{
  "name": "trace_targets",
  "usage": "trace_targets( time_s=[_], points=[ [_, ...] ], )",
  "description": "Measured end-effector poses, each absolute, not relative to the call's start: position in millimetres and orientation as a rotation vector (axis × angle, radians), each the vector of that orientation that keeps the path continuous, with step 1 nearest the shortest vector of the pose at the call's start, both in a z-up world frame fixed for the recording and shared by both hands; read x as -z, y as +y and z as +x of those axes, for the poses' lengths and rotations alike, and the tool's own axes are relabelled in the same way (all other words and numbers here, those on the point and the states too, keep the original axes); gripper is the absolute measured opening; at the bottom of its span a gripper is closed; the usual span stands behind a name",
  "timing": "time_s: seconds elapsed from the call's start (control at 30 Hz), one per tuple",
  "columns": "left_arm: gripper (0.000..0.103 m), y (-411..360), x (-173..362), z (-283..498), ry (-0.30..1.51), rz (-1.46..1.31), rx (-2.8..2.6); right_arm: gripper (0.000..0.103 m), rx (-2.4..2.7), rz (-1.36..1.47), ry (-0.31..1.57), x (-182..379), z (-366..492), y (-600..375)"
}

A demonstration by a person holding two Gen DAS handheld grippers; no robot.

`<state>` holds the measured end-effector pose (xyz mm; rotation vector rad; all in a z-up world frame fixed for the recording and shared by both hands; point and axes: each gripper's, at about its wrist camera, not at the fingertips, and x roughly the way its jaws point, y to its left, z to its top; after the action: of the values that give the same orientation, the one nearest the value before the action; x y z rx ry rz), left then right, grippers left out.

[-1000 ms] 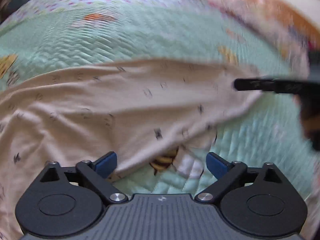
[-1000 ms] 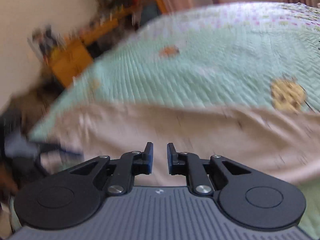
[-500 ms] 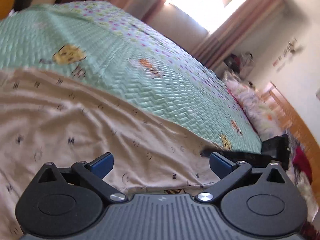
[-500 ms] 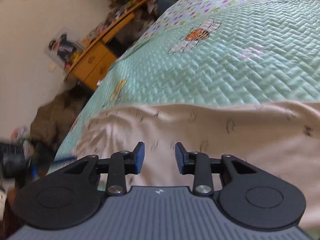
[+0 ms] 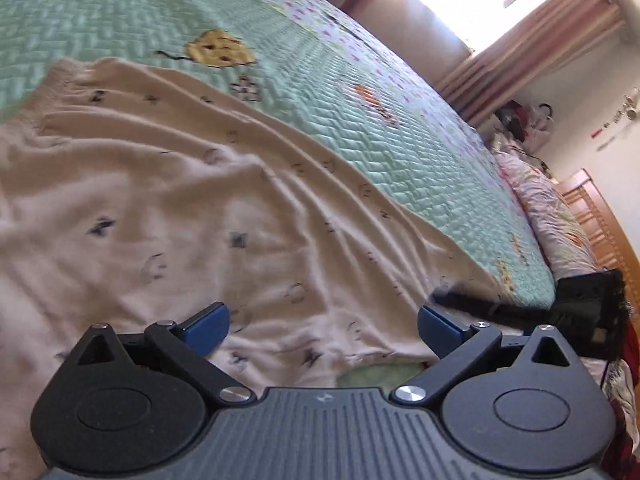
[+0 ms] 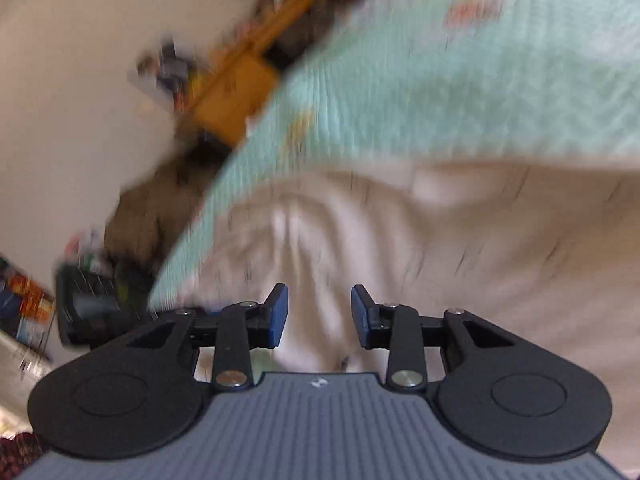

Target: Fold clothes

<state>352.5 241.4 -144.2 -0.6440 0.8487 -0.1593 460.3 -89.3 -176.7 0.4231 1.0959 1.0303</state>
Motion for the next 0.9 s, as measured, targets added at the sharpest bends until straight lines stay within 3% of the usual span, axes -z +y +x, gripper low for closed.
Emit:
trace_targets(
  time_s=[0.13,0.27,0.33,0.53,0.77,0.9],
  points=[
    [0.099,253,144,340,0.855,-0.640,0.182,0.037,-1.129,0.367,1.145,171,440,-90],
    [0.099,261,143,331,0.836,-0.673,0.167,0.037,-1.099,0.451,1.020,151,454,-89],
    [0.099,266,144,326,0.817,-0.709,0.155,0.043,-1.075,0.452,0.989,154,461,-73],
    [0.098,292,154,302,0.750,-0.824,0.141,0.045,-1.172,0.390,1.187,174,446,-49],
    [0.098,311,165,279,0.645,-0.958,0.123,0.048,-1.070,0.450,1.028,154,461,-25],
    [0.096,323,167,272,0.639,-0.983,0.159,0.047,-1.132,0.329,1.191,173,446,9]
  ],
)
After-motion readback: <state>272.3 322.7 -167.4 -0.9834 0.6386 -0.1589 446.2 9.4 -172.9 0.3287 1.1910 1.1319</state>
